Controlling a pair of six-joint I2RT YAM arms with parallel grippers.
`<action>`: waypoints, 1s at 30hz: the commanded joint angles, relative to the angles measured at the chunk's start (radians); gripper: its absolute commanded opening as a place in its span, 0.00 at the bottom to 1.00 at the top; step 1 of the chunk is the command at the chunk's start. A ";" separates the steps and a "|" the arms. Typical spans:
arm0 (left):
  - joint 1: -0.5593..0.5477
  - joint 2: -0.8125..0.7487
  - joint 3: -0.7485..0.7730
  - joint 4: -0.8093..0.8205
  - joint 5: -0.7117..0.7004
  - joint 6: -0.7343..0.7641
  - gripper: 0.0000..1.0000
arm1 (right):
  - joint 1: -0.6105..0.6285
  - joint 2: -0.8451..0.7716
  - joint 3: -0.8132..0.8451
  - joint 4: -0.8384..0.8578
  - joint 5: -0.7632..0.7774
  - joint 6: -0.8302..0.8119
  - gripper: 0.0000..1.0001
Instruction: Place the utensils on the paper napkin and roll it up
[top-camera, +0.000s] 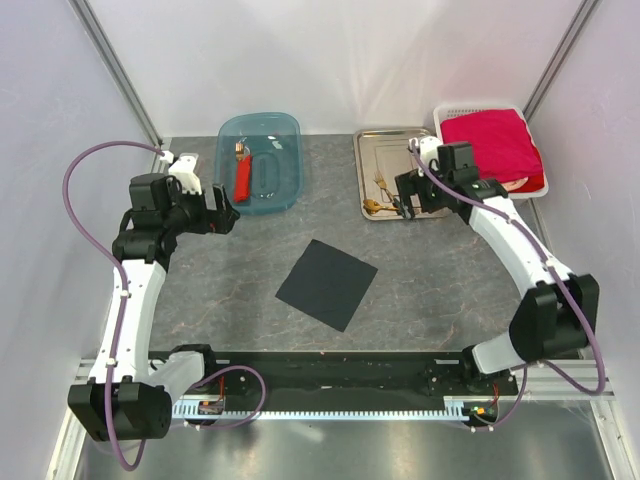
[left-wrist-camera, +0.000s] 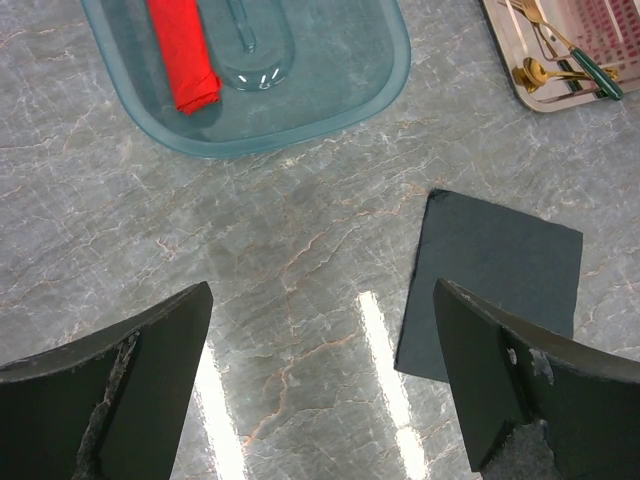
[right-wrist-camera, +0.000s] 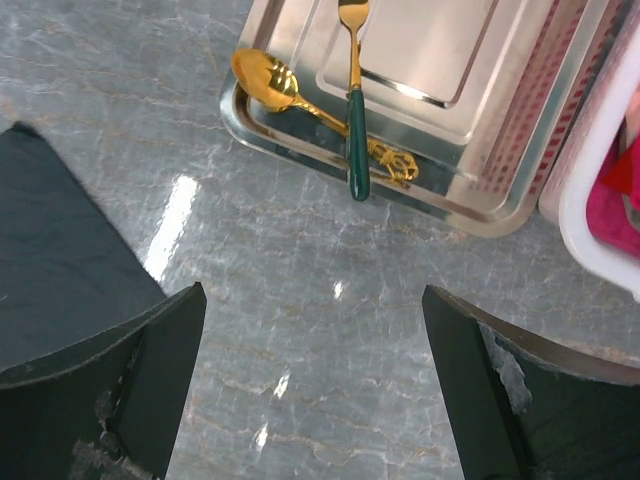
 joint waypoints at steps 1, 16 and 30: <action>0.002 0.000 0.004 0.046 -0.022 0.027 1.00 | 0.026 0.104 0.141 -0.012 0.092 -0.032 0.98; 0.000 -0.002 -0.040 0.087 0.085 0.133 1.00 | 0.031 0.644 0.605 -0.139 0.100 -0.091 0.84; -0.003 -0.057 -0.186 0.072 0.333 0.389 0.87 | 0.029 0.829 0.712 -0.132 0.097 -0.086 0.63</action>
